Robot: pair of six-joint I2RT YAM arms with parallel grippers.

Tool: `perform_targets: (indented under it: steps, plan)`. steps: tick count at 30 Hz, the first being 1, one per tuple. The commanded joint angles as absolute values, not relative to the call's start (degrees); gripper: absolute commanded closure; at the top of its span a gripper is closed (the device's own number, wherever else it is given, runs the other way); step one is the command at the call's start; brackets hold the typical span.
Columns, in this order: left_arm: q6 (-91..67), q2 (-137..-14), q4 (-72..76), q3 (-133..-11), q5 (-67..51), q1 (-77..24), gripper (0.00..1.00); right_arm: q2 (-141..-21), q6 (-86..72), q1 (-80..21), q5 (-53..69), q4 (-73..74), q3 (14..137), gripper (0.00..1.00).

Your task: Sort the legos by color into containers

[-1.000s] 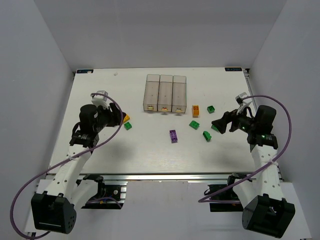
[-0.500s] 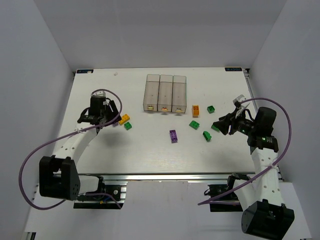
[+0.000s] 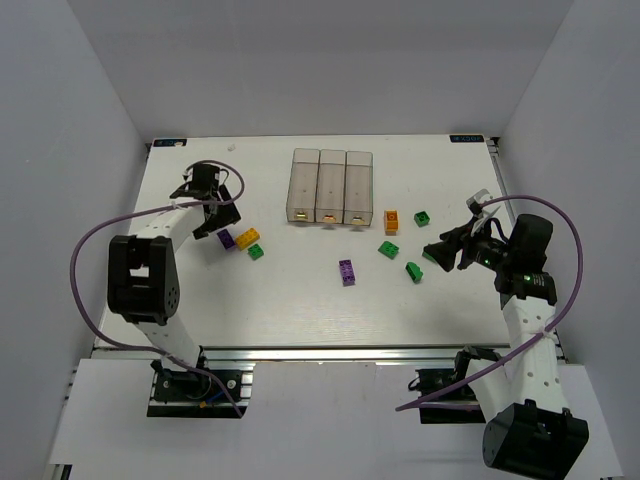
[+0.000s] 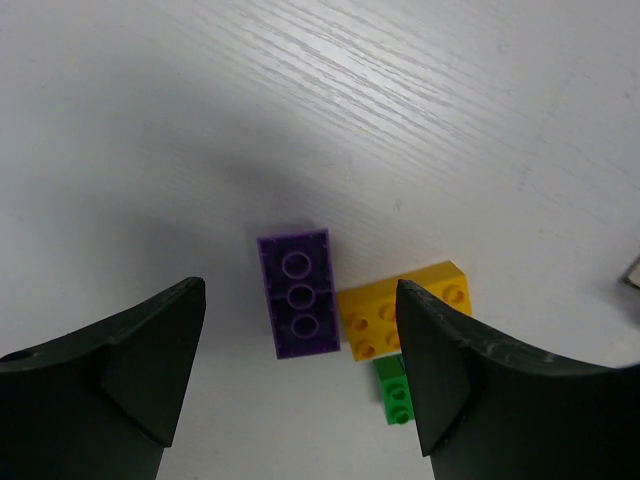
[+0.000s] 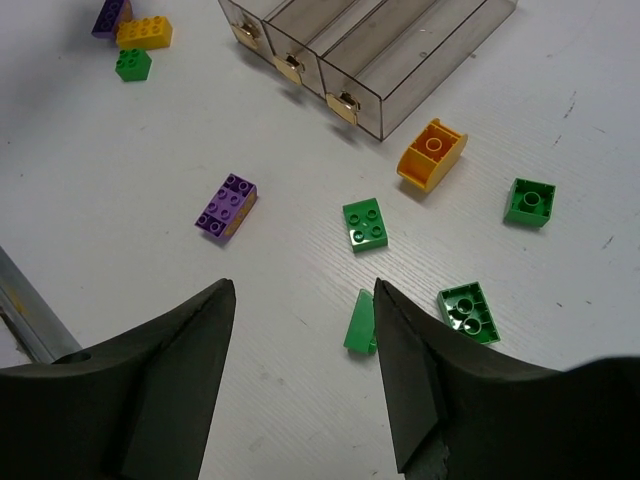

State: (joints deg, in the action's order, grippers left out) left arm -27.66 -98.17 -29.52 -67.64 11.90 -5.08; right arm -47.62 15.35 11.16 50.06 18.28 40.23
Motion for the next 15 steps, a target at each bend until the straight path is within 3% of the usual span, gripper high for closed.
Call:
perform_targets:
  steps: [1, 15]
  plan:
    - [-28.0, -98.9, -32.3, -71.4, 14.1, -4.0, 0.14, -47.3, 14.5, 10.8, 50.7, 17.7, 41.6, 0.36]
    - [-28.4, -105.7, -29.3, -70.5, 7.6, -2.3, 0.22, -47.6, 13.8, 10.5, 49.6, 17.1, 41.4, 0.36]
